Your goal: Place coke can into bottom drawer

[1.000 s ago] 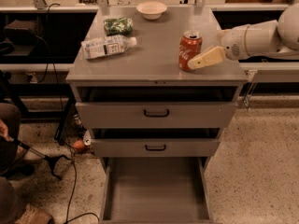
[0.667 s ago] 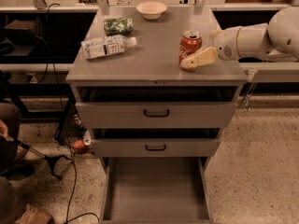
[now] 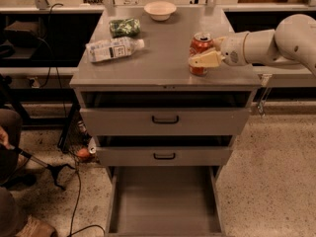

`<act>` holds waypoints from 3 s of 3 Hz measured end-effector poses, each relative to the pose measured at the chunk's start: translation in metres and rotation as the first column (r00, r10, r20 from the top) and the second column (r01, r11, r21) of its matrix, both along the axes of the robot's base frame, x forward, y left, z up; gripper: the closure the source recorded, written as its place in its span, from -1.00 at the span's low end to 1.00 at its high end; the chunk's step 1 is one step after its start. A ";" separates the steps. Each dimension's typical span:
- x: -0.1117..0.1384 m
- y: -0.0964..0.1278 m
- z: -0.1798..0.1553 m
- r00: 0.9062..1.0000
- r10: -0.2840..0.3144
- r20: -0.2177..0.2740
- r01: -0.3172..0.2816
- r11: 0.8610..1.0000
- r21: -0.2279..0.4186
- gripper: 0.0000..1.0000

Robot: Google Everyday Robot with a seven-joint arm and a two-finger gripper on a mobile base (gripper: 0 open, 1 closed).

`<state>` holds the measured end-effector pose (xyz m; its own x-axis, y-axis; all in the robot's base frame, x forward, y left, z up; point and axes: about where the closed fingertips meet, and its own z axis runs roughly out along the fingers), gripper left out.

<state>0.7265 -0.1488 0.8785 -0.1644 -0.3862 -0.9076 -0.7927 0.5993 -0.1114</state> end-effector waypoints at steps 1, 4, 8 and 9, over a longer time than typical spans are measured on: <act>-0.006 -0.007 0.001 1.000 0.002 0.000 -0.002 1.000 0.000 0.40; -0.119 -0.015 0.054 0.963 0.246 -0.109 -0.269 0.907 -0.323 1.00; -0.185 -0.012 -0.021 0.845 0.305 -0.439 -0.504 0.726 -0.468 1.00; -0.201 0.002 -0.072 0.816 0.321 -0.481 -0.541 0.718 -0.437 1.00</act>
Offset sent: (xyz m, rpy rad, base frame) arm -0.0419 -0.0254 0.0233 -0.0181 0.0002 0.0908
